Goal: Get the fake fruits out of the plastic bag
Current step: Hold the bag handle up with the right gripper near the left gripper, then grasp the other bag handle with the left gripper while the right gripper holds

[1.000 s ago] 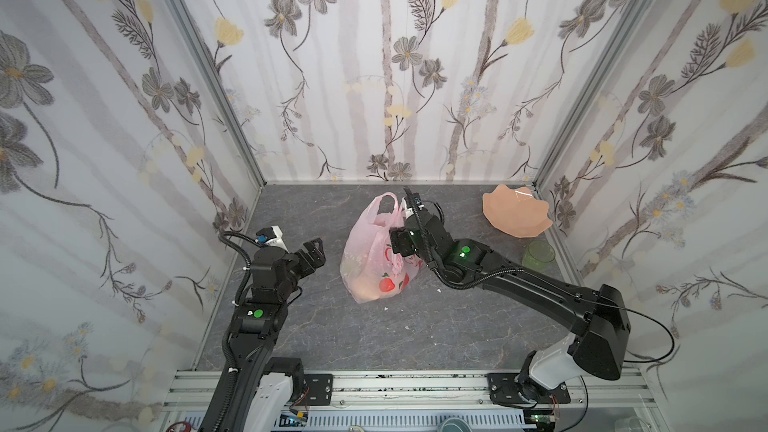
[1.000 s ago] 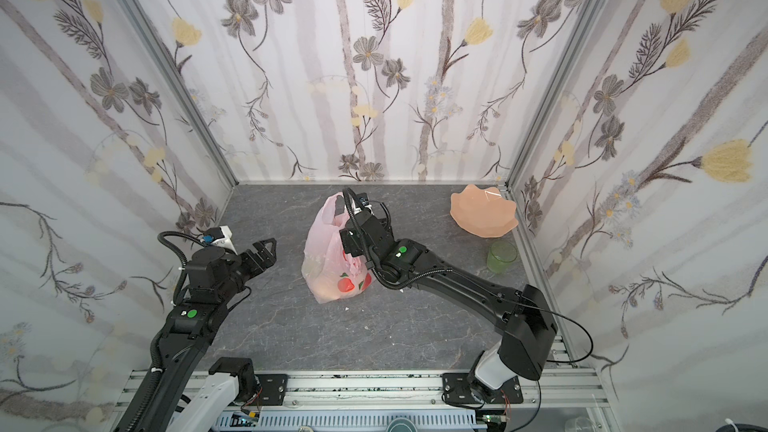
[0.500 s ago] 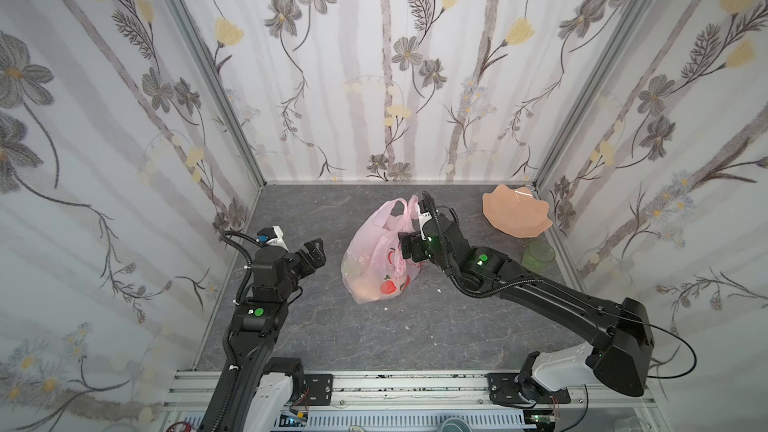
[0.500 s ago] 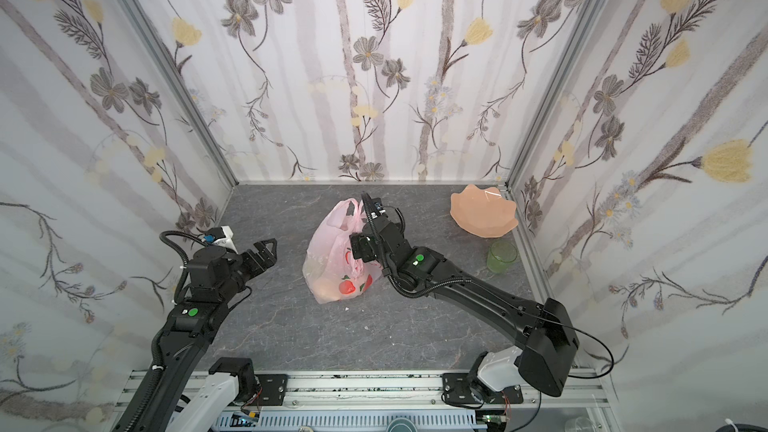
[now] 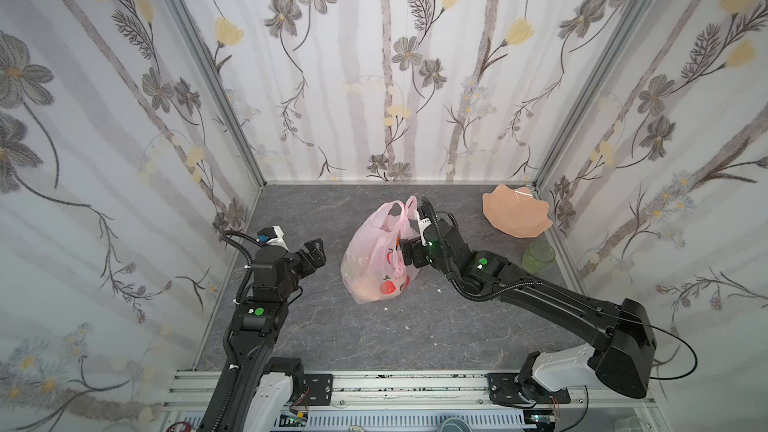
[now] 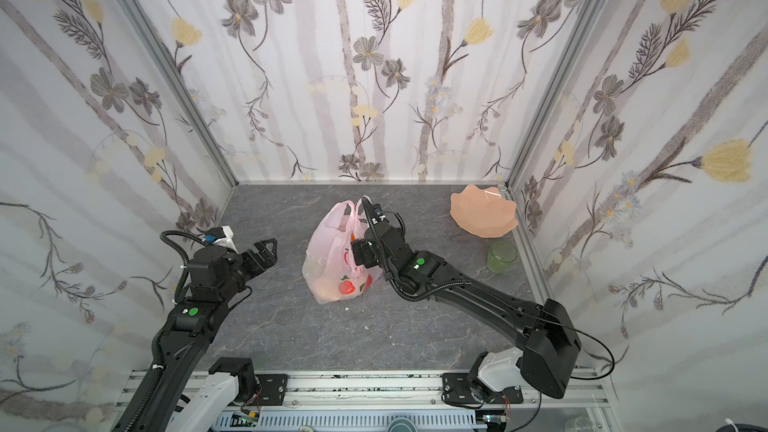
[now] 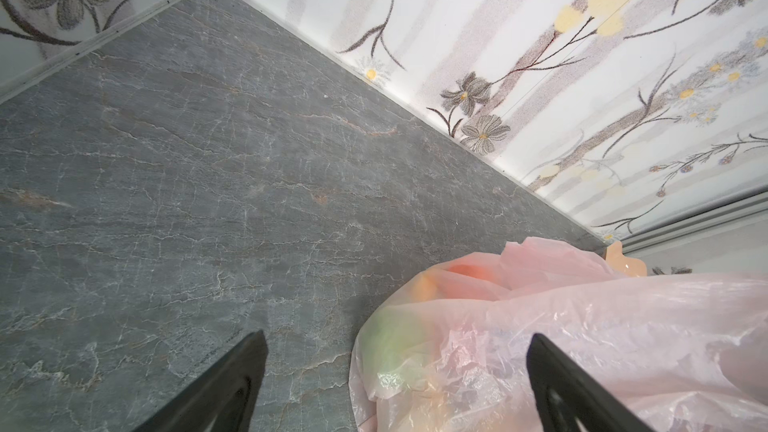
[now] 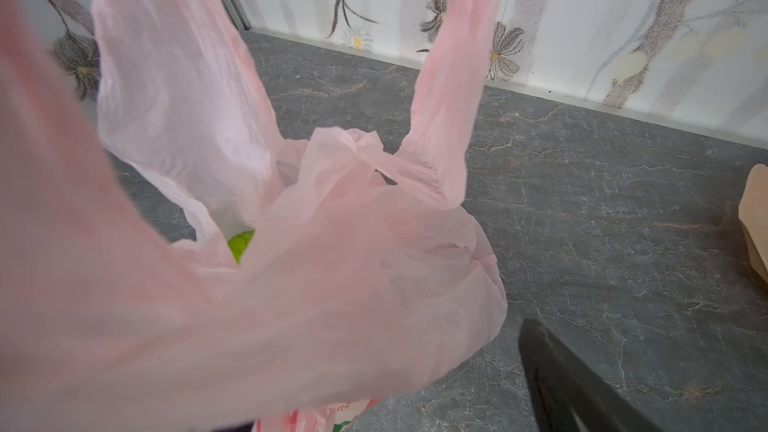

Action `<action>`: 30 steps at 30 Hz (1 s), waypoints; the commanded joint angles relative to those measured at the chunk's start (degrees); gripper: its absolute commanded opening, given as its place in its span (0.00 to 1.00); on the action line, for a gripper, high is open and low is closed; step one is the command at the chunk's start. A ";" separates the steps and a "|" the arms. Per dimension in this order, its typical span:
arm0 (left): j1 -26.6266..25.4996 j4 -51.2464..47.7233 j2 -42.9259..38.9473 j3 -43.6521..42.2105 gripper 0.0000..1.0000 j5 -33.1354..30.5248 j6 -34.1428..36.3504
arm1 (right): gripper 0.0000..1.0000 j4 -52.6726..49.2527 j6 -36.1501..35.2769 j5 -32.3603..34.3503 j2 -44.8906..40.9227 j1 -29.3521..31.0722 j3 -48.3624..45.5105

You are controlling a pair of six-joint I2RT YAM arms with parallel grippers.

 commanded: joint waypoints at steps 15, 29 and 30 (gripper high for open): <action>-21.65 -9.59 5.70 17.08 0.99 -8.08 -4.57 | 0.33 9.17 10.19 1.18 -1.90 -1.43 -0.98; -53.78 -11.12 28.44 37.21 1.00 -36.04 -4.69 | 0.22 18.61 15.85 -9.20 -3.99 -1.88 -7.30; -53.68 -11.21 29.48 39.02 1.00 -38.27 -4.71 | 0.22 18.97 15.97 -9.49 -4.17 -1.89 -7.70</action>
